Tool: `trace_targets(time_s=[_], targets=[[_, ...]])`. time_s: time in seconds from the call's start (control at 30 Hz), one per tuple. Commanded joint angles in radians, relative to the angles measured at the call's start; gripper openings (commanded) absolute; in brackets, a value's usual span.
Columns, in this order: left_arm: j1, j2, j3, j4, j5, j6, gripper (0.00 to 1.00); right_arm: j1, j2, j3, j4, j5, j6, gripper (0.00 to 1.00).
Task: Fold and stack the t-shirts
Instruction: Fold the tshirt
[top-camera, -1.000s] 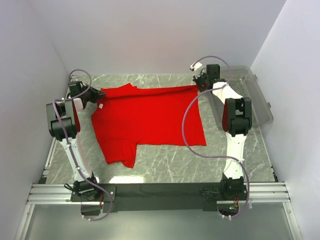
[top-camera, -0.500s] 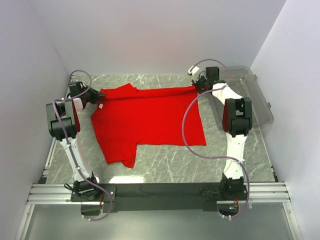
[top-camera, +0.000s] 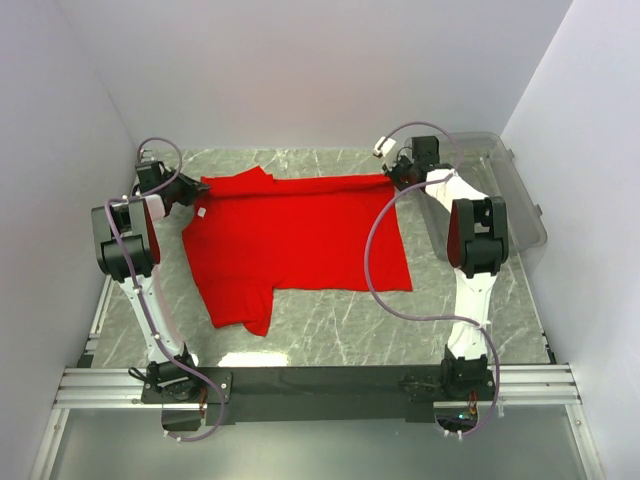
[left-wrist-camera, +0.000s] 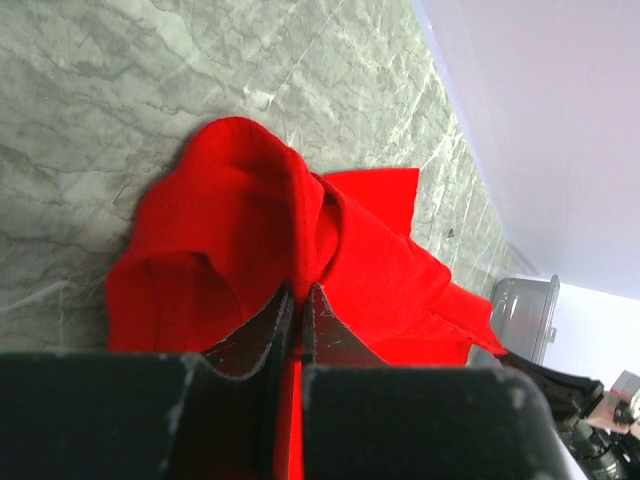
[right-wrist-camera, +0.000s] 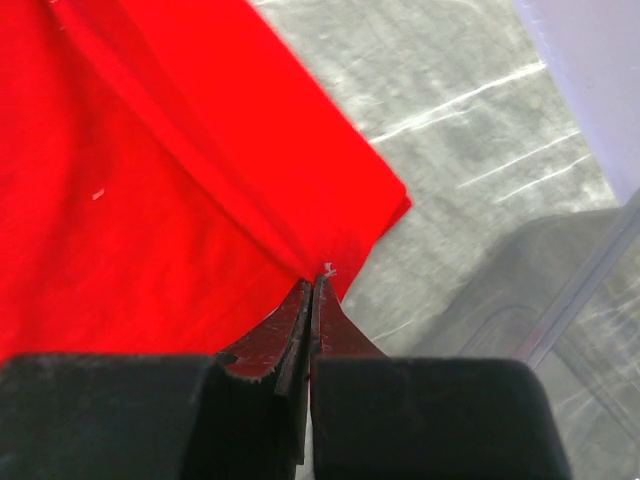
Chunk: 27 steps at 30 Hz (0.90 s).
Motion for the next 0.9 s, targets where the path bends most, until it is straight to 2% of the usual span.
trace_targets(time_s=[0.0, 0.87], targets=[[0.013, -0.042, 0.036, 0.008, -0.004, 0.024, 0.05, -0.004, -0.095, -0.054, 0.006, -0.029, -0.036, 0.00], [0.015, -0.032, 0.076, -0.004, -0.003, 0.010, 0.05, 0.006, -0.106, -0.073, -0.060, -0.062, -0.123, 0.00]])
